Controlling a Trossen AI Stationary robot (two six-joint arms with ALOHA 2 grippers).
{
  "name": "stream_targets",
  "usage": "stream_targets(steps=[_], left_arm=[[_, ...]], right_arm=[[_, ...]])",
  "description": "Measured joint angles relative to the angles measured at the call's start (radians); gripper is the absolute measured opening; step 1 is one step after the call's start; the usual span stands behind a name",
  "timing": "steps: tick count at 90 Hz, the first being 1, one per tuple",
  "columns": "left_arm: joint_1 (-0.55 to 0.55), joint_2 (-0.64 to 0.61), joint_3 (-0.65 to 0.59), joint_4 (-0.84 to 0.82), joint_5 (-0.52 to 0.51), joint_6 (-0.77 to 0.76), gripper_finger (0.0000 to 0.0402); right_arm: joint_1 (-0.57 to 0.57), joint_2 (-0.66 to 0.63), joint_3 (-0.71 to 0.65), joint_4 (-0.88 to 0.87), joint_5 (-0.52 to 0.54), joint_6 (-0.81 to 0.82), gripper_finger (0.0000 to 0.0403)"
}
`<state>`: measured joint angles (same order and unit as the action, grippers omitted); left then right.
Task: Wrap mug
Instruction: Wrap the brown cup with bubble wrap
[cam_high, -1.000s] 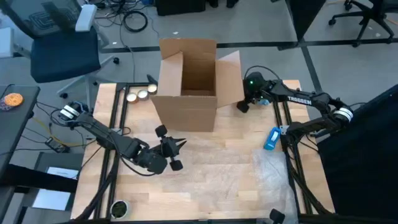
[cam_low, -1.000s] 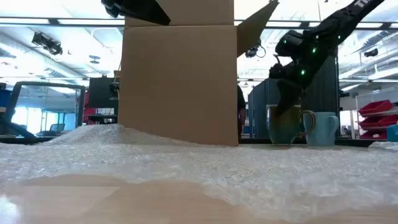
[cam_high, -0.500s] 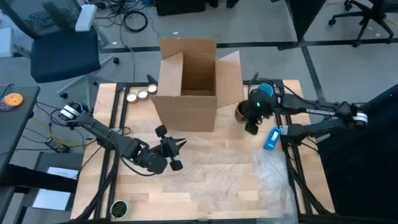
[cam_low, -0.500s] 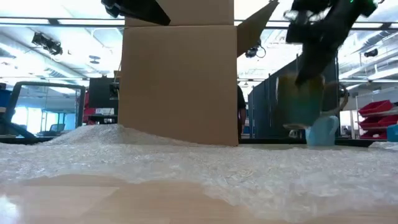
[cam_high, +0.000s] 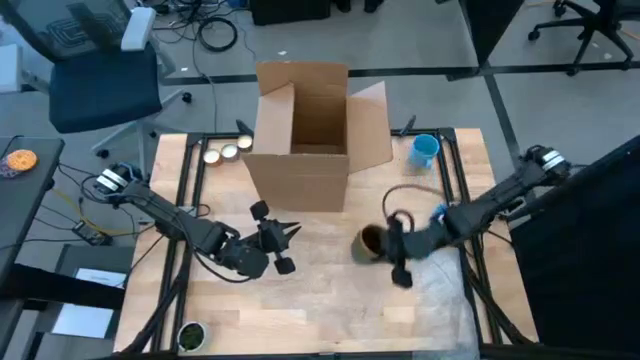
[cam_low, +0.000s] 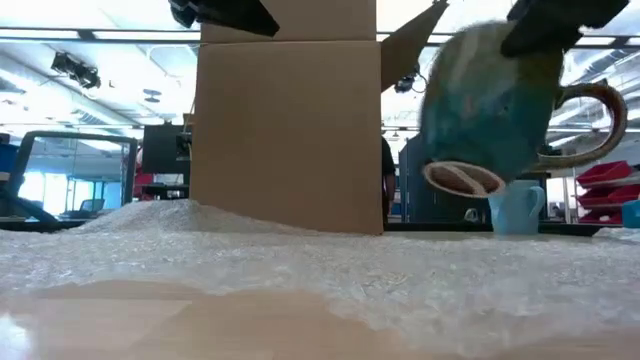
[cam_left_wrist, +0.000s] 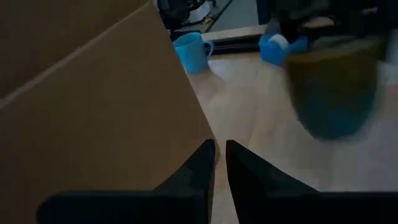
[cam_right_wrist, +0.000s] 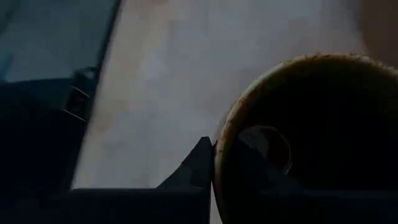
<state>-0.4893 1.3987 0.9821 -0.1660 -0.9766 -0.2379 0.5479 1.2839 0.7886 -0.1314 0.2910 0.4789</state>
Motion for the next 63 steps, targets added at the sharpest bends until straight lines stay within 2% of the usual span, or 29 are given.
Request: stream_targets(steps=[10,26,41,52,63], left_arm=[[0.012,0.003,0.0,0.01,-0.001,-0.002,0.0026],[0.011,0.023,0.0,0.006,0.027,0.0,0.0026],[0.012,0.028,0.0,0.007,0.063,-0.001,0.0026],[0.012,0.029,0.0,0.011,0.135,-0.002,0.0026],[0.011,0.029,-0.017,0.013,0.175,-0.033,0.0026]], right_arm=[[0.026,0.092,0.019,0.025,-0.004,0.019,0.0001],[0.035,0.154,0.098,-0.198,-0.007,0.101,0.0001],[0.024,0.126,0.132,-0.435,-0.019,0.112,0.0001],[-0.003,0.077,0.139,-0.642,-0.02,0.097,0.0001],[-0.03,0.027,0.143,-0.695,-0.017,0.108,0.0001]])
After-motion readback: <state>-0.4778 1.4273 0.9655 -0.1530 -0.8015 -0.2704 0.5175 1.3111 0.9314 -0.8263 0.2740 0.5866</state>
